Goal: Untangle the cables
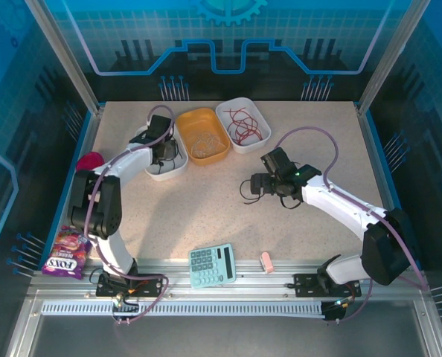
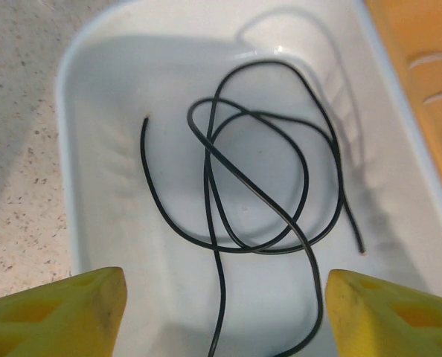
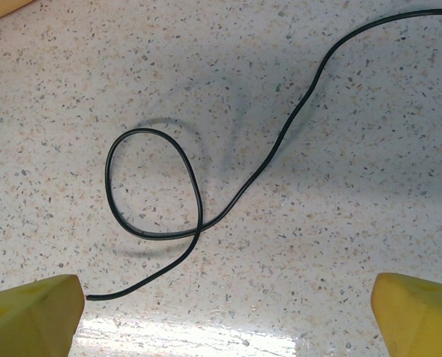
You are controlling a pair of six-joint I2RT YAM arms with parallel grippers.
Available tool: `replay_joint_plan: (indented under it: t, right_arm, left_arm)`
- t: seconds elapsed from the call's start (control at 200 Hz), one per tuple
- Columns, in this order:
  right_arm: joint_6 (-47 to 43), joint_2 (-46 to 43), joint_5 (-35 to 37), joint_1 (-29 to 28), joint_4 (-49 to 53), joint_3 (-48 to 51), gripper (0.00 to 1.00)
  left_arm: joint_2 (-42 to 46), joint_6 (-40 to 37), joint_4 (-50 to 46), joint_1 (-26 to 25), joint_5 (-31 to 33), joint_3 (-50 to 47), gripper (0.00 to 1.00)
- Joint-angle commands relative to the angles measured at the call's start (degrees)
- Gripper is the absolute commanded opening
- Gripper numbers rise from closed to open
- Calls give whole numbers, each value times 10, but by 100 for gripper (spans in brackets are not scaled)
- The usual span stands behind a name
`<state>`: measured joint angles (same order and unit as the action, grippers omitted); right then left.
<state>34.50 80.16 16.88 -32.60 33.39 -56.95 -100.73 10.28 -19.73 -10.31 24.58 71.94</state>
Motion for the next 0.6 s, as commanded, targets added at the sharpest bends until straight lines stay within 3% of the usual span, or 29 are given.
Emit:
replay_joint_plan:
  t: [0.0,0.17,0.39,0.595]
  right_arm:
    - [8,-4,0,-9,-1,4,100]
    - [15,-9,8,-9,2,10,100]
    - [41,-16,38,-9,15,18,100]
    - [57,-35,48,-7,17,34,100]
  left_arm:
    - [47,3,-17,-3,-12,4,78]
    - [109,7,-24,-17,-34,-15,99]
    - [185,30,-10,-88,-69,-63,99]
    - [222,68,41,-146,-157,-119,99]
